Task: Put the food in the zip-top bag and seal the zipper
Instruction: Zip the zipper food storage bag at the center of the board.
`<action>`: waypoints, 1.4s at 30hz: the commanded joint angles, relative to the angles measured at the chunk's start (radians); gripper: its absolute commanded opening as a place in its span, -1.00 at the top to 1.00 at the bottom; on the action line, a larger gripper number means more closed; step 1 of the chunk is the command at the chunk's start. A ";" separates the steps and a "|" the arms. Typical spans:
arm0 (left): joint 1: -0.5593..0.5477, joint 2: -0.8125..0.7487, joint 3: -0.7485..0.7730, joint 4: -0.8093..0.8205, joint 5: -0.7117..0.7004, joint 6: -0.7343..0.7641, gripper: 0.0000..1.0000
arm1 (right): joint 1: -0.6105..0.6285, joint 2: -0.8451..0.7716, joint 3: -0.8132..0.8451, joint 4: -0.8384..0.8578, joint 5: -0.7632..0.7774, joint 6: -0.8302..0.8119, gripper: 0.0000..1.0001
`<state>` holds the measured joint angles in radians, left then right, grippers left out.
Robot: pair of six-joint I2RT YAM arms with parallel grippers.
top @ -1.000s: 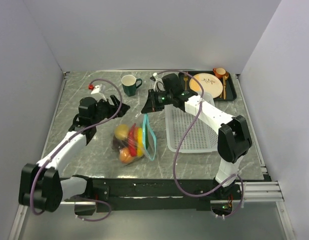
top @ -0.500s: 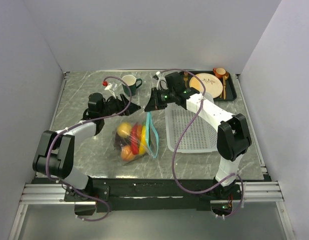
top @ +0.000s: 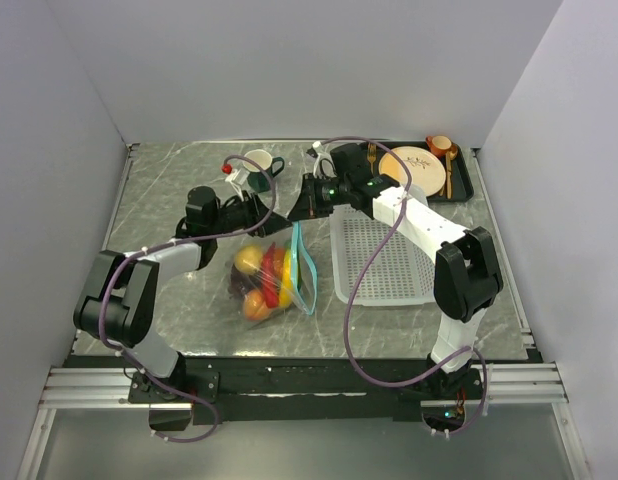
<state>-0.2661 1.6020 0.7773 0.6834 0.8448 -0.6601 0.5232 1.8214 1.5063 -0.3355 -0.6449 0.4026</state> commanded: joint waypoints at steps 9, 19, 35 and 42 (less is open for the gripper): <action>-0.009 -0.056 0.013 -0.036 0.013 0.053 0.01 | -0.020 -0.025 0.029 0.069 -0.004 0.013 0.95; -0.016 -0.043 0.025 -0.016 0.008 0.011 0.99 | -0.025 -0.033 0.032 0.067 0.004 0.019 0.32; -0.027 -0.059 0.017 -0.018 -0.024 0.010 0.99 | -0.055 -0.099 -0.073 0.164 0.028 0.087 0.41; -0.027 -0.054 0.028 -0.027 -0.015 0.016 0.99 | -0.057 -0.093 -0.074 0.168 0.017 0.084 0.30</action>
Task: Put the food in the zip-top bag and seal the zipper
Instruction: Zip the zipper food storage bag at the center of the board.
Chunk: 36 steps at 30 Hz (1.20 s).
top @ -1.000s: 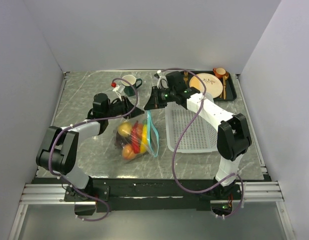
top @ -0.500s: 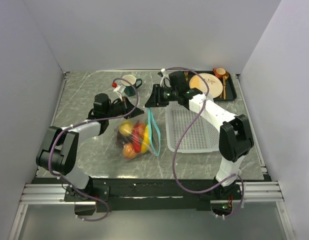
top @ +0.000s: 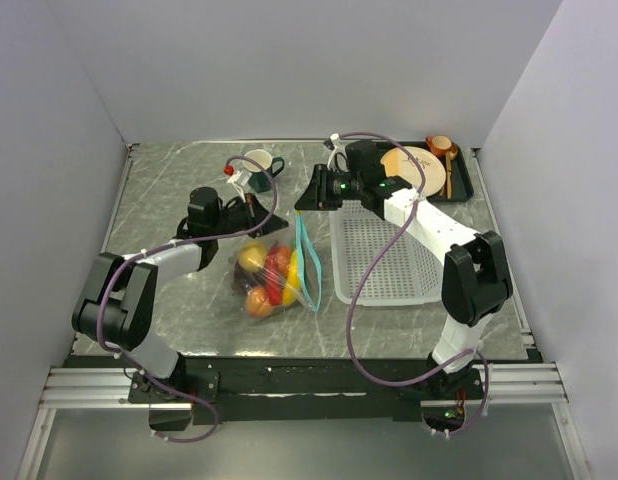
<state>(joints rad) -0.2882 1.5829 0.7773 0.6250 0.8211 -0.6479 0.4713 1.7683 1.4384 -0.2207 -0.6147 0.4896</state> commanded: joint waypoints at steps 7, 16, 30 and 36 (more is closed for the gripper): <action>-0.005 -0.034 0.030 0.038 0.006 -0.002 0.99 | -0.005 -0.021 0.005 0.020 -0.023 -0.025 0.26; -0.005 -0.034 0.031 0.035 0.006 -0.006 0.99 | -0.005 -0.012 -0.006 0.014 -0.034 -0.029 0.27; -0.005 -0.037 0.039 0.030 0.004 -0.009 0.99 | -0.005 0.016 0.011 0.009 -0.068 -0.029 0.31; -0.005 -0.040 0.042 0.024 0.004 -0.006 0.99 | -0.005 0.019 0.001 0.017 -0.074 -0.028 0.46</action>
<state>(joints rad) -0.2890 1.5829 0.7803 0.6189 0.8177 -0.6491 0.4706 1.7767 1.4349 -0.2310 -0.6655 0.4740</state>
